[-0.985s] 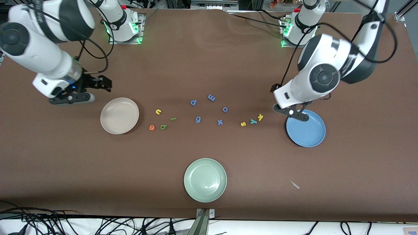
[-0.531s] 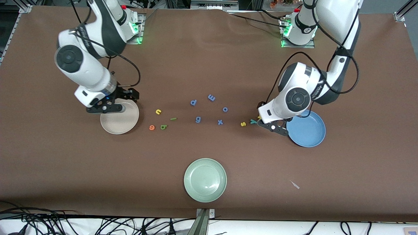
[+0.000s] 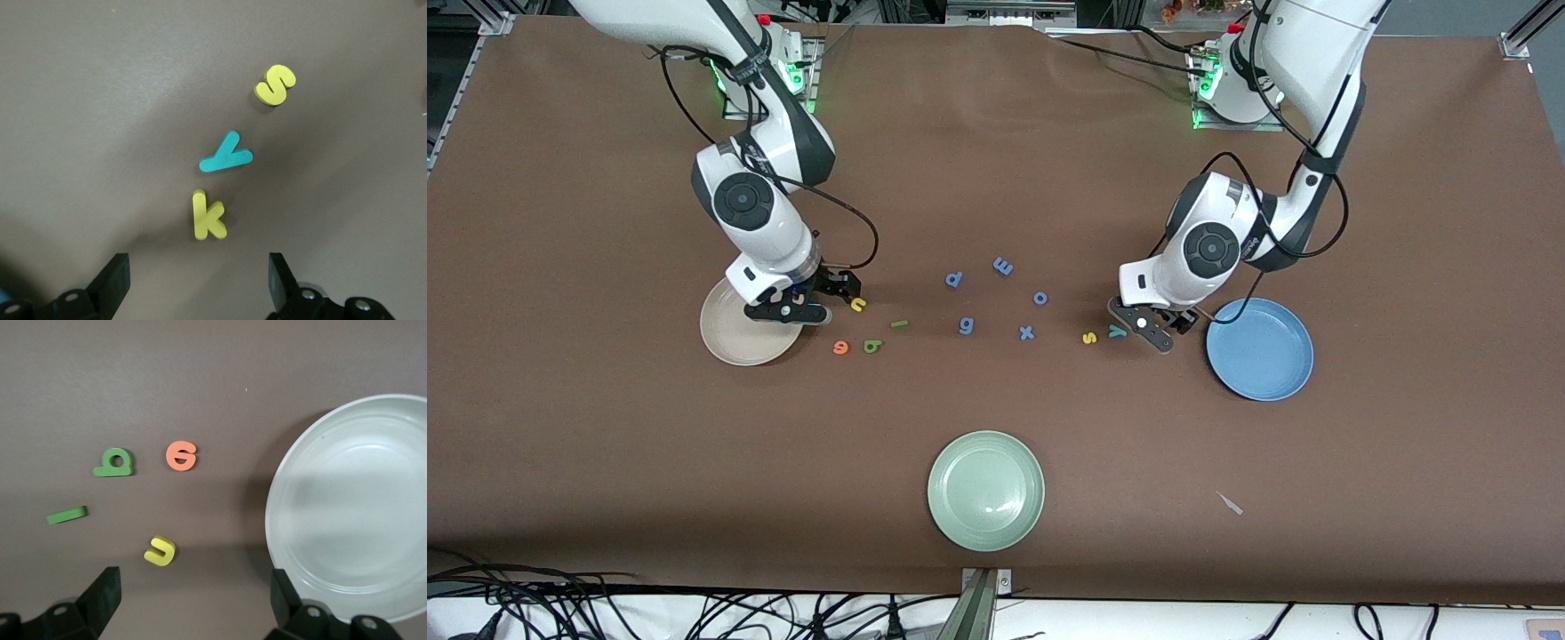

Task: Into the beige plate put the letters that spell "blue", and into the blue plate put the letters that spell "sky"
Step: 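Grasp yellow k with the left gripper and yellow u with the right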

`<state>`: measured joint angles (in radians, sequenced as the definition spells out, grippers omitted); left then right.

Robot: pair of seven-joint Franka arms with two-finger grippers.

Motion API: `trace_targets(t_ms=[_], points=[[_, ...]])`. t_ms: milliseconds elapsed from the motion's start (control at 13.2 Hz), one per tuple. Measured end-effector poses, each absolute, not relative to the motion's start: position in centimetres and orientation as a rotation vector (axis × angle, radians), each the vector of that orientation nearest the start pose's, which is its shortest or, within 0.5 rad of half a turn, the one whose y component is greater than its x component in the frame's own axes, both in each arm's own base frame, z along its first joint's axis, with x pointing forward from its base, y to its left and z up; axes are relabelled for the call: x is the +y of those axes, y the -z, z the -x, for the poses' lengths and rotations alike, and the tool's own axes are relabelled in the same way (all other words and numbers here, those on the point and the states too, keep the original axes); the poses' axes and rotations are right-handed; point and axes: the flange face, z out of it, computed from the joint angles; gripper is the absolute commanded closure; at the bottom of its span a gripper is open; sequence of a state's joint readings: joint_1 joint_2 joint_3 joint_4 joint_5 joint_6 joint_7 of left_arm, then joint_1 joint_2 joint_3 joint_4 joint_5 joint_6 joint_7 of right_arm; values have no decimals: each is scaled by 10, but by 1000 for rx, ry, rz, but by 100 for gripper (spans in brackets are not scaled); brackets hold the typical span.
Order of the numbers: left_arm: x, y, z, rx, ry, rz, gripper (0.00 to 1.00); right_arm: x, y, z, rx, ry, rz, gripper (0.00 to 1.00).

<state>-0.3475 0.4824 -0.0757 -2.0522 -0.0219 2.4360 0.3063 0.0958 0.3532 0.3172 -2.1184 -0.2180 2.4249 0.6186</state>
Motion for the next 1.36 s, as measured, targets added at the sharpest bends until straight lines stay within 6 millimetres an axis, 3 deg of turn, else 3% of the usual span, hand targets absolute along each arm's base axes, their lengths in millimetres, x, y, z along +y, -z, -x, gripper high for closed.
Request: trace_targets(t_ms=[152, 303, 379, 531, 606, 758, 1137, 1213, 1364], points=[[-245, -181, -529, 1136, -129, 2976, 30, 231, -235, -527, 135, 2, 3164, 1], [-251, -177, -526, 1187, -124, 2943, 33, 233, -223, -526, 190, 2, 3149, 1], [-253, -174, -525, 1215, -118, 2920, 39, 236, -217, -525, 223, -2, 3147, 1], [-255, -171, -524, 1234, -108, 2903, 62, 247, -205, -517, 269, 4, 3169, 1], [-255, -171, -525, 1237, -101, 2902, 67, 253, -198, -513, 292, 26, 3187, 1], [-256, -173, -527, 1242, -88, 2901, 93, 261, -184, -507, 340, 58, 3202, 2], [-253, -181, -534, 1240, -63, 2900, 94, 262, -177, -505, 361, 53, 3203, 14], [-248, -189, -540, 1248, -58, 2893, 94, 262, -177, -505, 364, 53, 3202, 18], [-219, -217, -557, 1272, -127, 2876, 94, 262, -176, -505, 365, 51, 3203, 28]])
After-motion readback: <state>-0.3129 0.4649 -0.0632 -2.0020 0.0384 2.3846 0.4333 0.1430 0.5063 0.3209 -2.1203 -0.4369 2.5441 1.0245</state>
